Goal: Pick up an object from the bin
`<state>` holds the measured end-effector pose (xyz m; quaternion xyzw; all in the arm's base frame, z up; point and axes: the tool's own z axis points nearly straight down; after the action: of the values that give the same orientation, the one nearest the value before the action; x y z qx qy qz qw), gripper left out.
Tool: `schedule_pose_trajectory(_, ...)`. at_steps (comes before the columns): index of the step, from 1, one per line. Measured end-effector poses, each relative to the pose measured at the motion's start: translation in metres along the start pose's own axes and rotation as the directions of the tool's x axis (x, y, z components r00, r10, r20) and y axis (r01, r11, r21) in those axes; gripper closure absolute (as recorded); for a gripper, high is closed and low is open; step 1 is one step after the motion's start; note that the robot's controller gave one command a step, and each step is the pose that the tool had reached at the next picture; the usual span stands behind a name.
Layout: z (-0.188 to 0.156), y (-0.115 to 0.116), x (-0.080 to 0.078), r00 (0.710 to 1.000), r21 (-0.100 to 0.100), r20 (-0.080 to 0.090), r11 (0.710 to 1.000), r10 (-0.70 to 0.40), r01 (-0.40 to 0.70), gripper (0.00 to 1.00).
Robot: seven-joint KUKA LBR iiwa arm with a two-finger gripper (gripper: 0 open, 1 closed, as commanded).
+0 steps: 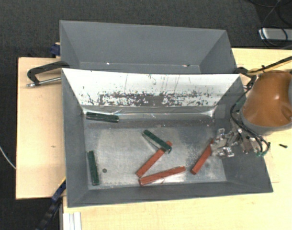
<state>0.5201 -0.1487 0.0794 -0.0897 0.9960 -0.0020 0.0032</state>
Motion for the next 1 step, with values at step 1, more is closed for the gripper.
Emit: schedule_pose_trajectory(1, 0.0015, 0.0005, 0.0006, 1.000, 0.000, 0.000, 1.000, 0.000, 0.000, 0.00)
